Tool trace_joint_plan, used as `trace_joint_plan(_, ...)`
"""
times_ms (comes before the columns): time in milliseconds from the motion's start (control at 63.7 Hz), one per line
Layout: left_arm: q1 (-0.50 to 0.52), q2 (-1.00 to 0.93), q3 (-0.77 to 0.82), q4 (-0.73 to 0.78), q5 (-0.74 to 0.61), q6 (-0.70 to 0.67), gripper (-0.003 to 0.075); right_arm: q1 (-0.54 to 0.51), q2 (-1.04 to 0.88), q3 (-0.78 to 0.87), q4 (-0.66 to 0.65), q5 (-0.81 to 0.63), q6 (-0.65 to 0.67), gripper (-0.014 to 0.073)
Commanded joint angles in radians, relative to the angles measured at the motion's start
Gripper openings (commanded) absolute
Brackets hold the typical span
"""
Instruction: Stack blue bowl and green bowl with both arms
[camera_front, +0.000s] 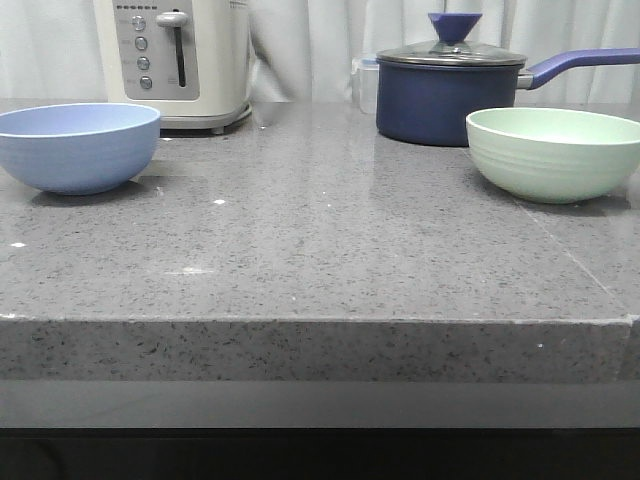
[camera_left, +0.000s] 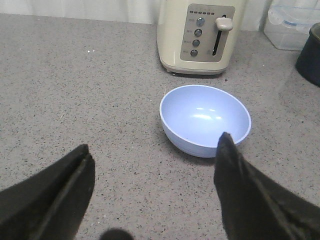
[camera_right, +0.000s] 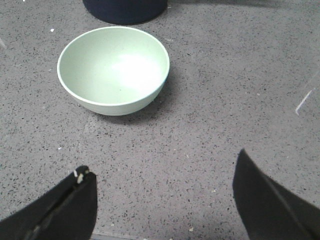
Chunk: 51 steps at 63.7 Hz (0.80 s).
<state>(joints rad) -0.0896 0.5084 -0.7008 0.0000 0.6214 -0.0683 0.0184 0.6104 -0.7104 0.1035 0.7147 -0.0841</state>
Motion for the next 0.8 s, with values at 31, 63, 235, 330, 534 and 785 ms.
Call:
trace_joint_plan(31,0.000,0.011,-0.026,0.000,-0.072,0.001,0.0487,-0.007,0.007,-0.032,0.002,-0.068,-0.008,0.0583)
trace_joint_plan(63,0.000,0.011,-0.026,0.000,-0.072,0.001,0.0479,-0.007,0.007,-0.036,0.002,-0.068,-0.008,0.0583)
trace_joint_plan(235,0.000,0.011,-0.026,0.000,-0.072,0.001,0.0448,-0.007,0.008,-0.071,0.003,-0.053,-0.008,0.0583)
trace_joint_plan(330,0.000,0.011,-0.026,0.000,-0.072,0.001,0.0435,-0.007,0.034,-0.107,0.004,-0.019,-0.004,0.0583)
trace_joint_plan(534,0.000,0.011,-0.026,0.000,-0.069,0.001,0.0418,-0.007,0.203,-0.256,0.004,0.102,0.011,0.0583)
trace_joint_plan(785,0.000,0.011,-0.026,0.000,-0.066,0.001,0.0418,-0.007,0.548,-0.536,0.002,0.309,0.011,0.0583)
